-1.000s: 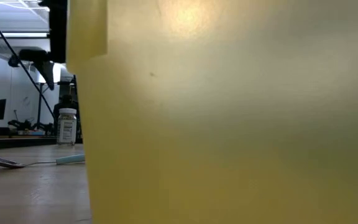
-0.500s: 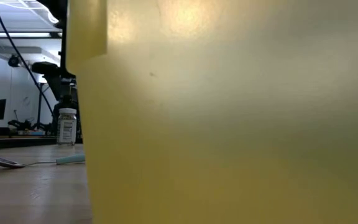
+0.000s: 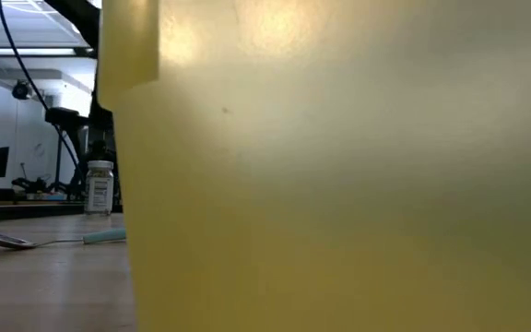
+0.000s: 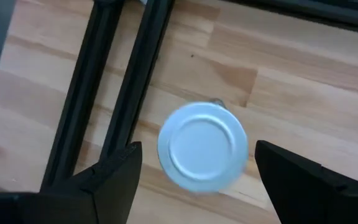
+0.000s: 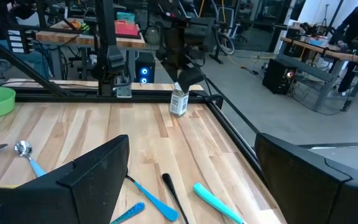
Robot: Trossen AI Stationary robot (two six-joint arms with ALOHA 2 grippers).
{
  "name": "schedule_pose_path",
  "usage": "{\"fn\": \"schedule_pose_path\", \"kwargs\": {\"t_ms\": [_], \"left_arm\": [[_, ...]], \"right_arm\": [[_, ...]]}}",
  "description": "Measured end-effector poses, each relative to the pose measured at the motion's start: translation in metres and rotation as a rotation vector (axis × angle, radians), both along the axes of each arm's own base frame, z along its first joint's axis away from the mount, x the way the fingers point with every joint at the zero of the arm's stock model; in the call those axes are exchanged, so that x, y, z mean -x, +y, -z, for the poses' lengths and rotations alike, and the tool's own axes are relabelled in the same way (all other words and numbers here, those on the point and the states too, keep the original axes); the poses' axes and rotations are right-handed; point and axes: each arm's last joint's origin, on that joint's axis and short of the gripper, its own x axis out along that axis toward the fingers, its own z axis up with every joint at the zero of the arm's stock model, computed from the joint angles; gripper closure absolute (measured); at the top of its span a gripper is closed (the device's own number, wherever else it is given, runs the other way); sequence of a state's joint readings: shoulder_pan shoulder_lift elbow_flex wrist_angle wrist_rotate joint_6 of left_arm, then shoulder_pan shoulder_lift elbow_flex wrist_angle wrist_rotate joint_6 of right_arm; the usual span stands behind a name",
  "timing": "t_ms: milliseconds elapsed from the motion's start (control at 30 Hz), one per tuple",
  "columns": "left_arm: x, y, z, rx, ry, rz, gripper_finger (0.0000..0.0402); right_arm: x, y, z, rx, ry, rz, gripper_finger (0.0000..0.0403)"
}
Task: Pick & Place Food Item
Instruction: Put the white seasoning bottle into the green bin
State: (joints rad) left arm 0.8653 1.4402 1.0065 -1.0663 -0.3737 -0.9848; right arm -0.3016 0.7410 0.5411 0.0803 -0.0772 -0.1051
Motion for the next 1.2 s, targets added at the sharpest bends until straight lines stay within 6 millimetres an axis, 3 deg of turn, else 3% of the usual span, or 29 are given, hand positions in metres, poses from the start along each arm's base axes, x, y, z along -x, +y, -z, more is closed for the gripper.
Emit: {"fn": "schedule_pose_path", "kwargs": {"t_ms": [267, 600, 1000, 1200], "left_arm": [[0.005, 0.019, 0.020, 0.083, -0.019, -0.079, 0.0087], [0.003, 0.028, 0.035, 0.137, -0.042, -0.099, 0.0090], [0.003, 0.029, 0.035, 0.137, -0.050, -0.102, 0.0204], [0.003, 0.029, 0.035, 0.140, -0.054, -0.101, 0.0200]], "right_arm": [[0.000, 0.000, 0.000, 0.000, 0.000, 0.000, 0.0058], [0.000, 0.000, 0.000, 0.000, 0.000, 0.000, 0.0058], [0.000, 0.000, 0.000, 0.000, 0.000, 0.000, 0.0058], [0.000, 0.000, 0.000, 0.000, 0.000, 0.000, 0.0058]]}}
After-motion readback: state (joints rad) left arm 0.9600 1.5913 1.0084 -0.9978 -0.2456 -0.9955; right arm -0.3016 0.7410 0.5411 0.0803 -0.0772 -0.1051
